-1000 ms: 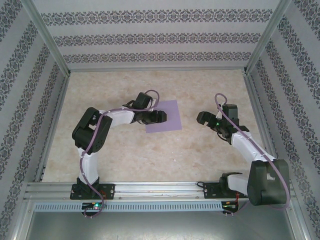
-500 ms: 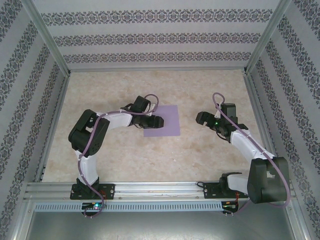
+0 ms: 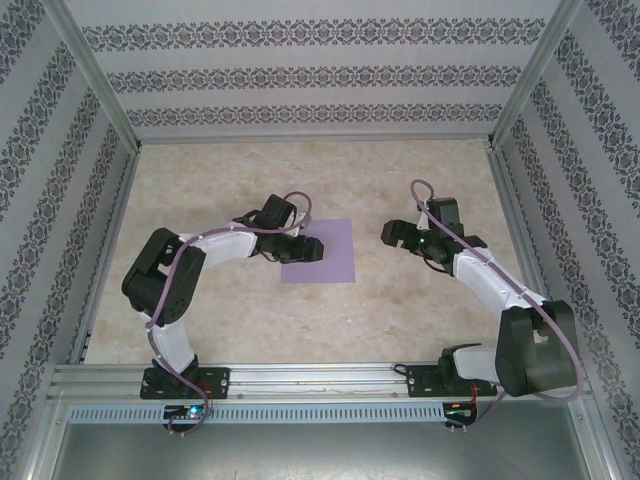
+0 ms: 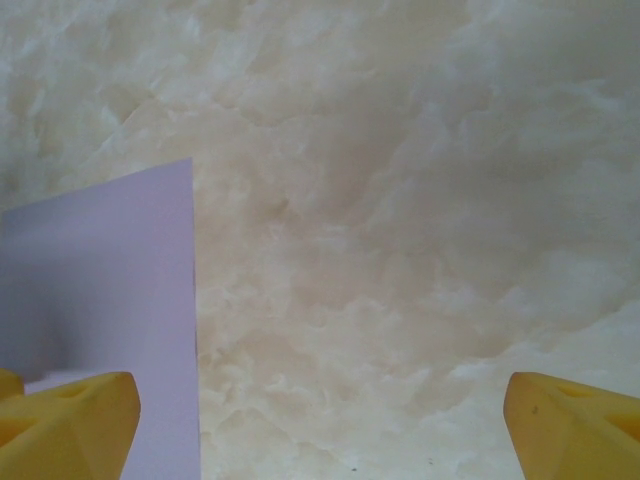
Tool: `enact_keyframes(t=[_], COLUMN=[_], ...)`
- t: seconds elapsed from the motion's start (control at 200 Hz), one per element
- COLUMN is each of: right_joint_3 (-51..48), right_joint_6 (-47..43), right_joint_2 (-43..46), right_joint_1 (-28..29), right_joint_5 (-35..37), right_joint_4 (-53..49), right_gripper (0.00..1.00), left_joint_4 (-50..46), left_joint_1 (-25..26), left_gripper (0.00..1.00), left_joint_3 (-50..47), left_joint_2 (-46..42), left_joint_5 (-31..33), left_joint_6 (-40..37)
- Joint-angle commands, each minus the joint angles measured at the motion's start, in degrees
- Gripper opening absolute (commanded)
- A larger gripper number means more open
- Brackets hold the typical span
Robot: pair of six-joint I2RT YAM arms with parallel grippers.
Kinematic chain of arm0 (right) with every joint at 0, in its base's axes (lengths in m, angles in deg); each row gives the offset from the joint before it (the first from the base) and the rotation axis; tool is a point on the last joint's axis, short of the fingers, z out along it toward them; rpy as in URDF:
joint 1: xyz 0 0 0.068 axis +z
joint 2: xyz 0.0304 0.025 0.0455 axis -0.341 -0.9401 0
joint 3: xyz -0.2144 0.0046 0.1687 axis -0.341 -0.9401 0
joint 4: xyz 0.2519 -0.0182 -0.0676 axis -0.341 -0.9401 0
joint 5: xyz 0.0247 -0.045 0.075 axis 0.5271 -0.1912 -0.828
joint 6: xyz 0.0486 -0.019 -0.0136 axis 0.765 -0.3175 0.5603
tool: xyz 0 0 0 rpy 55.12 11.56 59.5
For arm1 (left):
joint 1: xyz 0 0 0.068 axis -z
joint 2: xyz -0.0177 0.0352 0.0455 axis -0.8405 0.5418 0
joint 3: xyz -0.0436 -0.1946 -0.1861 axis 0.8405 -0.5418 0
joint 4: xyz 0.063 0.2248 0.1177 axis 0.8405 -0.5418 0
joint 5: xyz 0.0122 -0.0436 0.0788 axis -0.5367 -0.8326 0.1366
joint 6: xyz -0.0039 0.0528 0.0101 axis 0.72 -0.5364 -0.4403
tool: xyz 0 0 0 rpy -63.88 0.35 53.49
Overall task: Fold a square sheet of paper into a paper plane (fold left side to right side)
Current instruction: Move the square sheet of paper to the center of the table, then pick up the square sheet of paper from the center of the table.
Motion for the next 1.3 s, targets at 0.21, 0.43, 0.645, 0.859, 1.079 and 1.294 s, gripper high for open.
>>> enact_keyframes(t=[0.21,0.43,0.645,0.859,1.079,1.294], right_joint_3=[13.84,26.69,36.23,41.25,42.12,42.51], right_joint_6=[-3.12,-6.25,-7.73,-8.02,-7.49,-7.44], right_joint_2=[-10.65,-23.08,-33.35,-39.88,-43.05,-45.08], right_joint_1=[12.18,18.68,21.15,22.11,22.49,22.94], right_joint_5=[11.15,15.29,15.01,13.99,14.01,12.38], right_joint_4=[-8.10,-12.76,-14.56,-15.55,-15.85,-15.90], right_gripper=[0.98,0.98,0.98,0.98,0.98,0.98], left_joint_4=[-1.11,-1.46,-2.94,-3.25,-3.01,-2.90], left_joint_1=[-0.23,-0.81,-0.96,-0.97,-0.97,-1.02], left_gripper=[0.55,0.43,0.35,0.31,0.30,0.29], left_joint_3=[-4.40,-6.62,-7.79,-8.73,-9.16,-9.36], left_joint_2=[-6.18,-5.66,-4.72,-3.87,-2.29,-1.11], left_joint_5=[2.79,4.57,6.76,8.53,8.86,9.06], left_joint_6=[2.52,2.46,1.41,1.13,1.04,0.69])
